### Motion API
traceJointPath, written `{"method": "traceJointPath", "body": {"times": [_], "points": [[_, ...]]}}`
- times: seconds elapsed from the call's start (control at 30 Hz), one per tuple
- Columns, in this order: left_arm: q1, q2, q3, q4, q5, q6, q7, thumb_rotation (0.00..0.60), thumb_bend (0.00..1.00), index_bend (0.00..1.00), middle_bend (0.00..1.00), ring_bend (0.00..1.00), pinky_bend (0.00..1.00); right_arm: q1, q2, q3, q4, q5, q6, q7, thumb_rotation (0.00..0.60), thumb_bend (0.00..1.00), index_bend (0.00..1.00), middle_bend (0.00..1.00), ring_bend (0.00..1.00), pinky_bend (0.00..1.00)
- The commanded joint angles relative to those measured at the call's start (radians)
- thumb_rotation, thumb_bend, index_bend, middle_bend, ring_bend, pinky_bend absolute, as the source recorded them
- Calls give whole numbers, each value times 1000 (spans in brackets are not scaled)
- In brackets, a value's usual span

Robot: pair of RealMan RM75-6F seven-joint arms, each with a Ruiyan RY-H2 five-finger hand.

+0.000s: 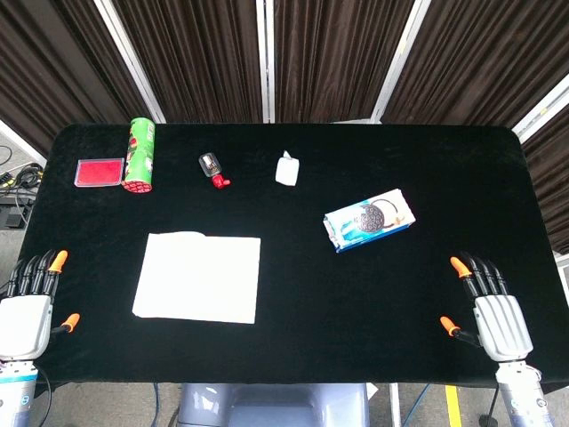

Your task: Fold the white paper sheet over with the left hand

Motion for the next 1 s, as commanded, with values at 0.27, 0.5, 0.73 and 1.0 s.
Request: {"method": "traceJointPath", "body": {"times": [0.27, 0.5, 0.73, 1.0], "points": [[-5, 0, 1, -2, 2, -7, -1, 600, 29, 0, 0, 0, 0, -5, 4, -7, -1, 3, -4, -1, 600, 85, 0, 0, 0, 0], [-9, -3, 5, 2, 7, -16, 1, 600, 29, 0, 0, 0, 0, -4, 4, -8, -6, 4, -9, -9, 600, 85, 0, 0, 0, 0], [-21, -15, 19, 10, 0, -58, 2, 600, 55, 0, 0, 0, 0, -5, 0, -14, -1, 2, -14, -20, 600, 85, 0, 0, 0, 0], [-52, -100, 66, 91, 9, -154, 67, 600, 140, 0, 0, 0, 0, -7, 2, -22, -4, -6, -17, -19, 600, 85, 0, 0, 0, 0]]}}
